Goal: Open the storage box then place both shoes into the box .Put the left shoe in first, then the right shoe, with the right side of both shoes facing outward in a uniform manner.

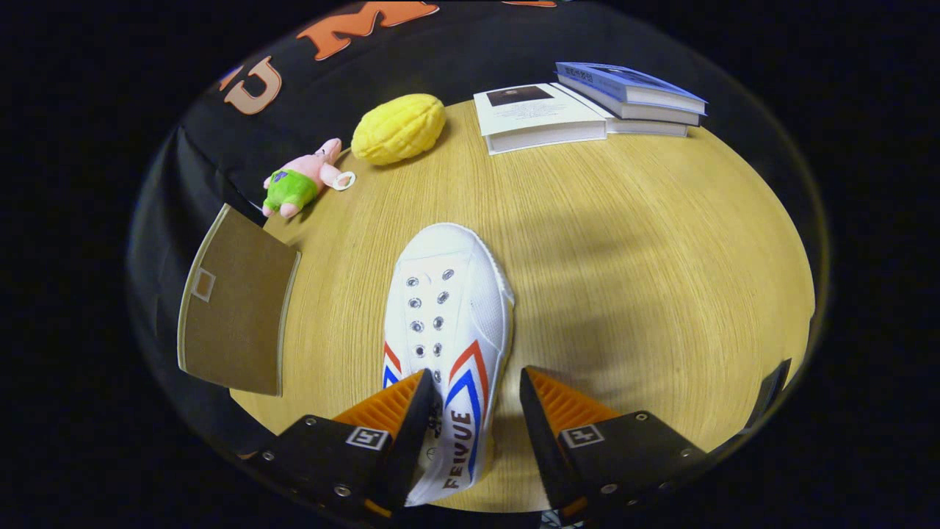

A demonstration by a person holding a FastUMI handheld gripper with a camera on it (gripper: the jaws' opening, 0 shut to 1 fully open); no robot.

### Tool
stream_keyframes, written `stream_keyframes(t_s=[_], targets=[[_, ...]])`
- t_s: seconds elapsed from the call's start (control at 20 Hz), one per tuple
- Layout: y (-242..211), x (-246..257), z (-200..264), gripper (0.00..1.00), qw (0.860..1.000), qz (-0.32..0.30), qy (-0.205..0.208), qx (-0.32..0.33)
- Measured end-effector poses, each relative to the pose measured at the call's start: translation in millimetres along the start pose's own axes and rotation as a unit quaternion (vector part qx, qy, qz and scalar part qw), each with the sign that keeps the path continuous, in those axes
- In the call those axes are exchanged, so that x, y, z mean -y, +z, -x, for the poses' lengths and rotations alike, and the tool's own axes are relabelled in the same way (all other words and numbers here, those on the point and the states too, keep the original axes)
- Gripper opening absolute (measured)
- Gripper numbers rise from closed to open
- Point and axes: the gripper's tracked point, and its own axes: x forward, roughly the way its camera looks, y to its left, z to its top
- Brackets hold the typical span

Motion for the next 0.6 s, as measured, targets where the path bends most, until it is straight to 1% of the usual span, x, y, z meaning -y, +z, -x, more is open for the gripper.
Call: stream_keyframes(t_s=[0.05, 0.1, 0.2, 0.25, 0.45, 0.5, 0.6], targets=[[0, 1, -6, 0.54, 1.000, -0.003, -0.001, -0.002], [0, 2, -2, 0.51, 1.000, -0.003, 0.003, -0.005], [2, 4, 2, 0.41, 0.999, -0.043, 0.012, -0.007], [3, 4, 0, 0.26, 0.998, -0.052, 0.017, -0.008], [7, 1, 6, 0.10, 0.999, -0.049, 0.009, -0.008], [8, -3, 8, 0.09, 0.999, -0.044, 0.006, -0.005], [10, -21, 11, 0.08, 0.999, -0.043, 0.027, -0.003]])
